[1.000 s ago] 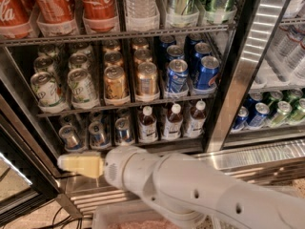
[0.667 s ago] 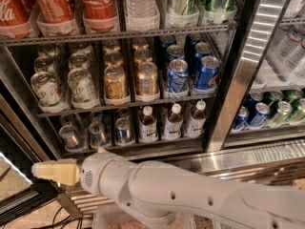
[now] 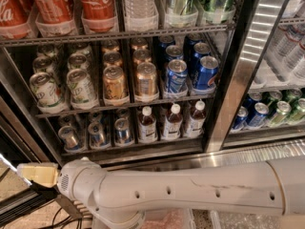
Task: Pick redbull can from bottom shelf of fridge
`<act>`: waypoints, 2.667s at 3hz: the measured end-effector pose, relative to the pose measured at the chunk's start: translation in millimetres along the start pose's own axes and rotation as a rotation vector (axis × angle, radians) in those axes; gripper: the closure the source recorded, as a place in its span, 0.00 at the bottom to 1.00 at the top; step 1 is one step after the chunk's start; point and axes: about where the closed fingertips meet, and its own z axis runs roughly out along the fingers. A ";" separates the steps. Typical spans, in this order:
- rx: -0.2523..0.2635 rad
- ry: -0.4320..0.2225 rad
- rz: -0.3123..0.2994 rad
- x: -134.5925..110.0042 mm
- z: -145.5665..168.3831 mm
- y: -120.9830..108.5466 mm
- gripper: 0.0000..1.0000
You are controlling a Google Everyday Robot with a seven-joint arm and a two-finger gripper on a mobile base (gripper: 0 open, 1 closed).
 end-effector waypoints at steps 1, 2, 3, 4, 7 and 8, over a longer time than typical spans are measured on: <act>0.126 -0.009 0.069 16.7 4.7 -9.6 0.00; 0.279 -0.039 0.142 27.9 -1.4 -29.9 0.00; 0.399 -0.117 0.214 28.5 -8.2 -55.9 0.00; 0.493 -0.219 0.274 24.0 -10.6 -88.1 0.00; 0.659 -0.223 0.018 8.6 -20.2 -117.0 0.00; 0.659 -0.223 0.018 8.6 -20.2 -117.0 0.00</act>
Offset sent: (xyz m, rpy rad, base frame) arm 0.0335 -0.1021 -0.0556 -0.2336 0.1295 -0.7479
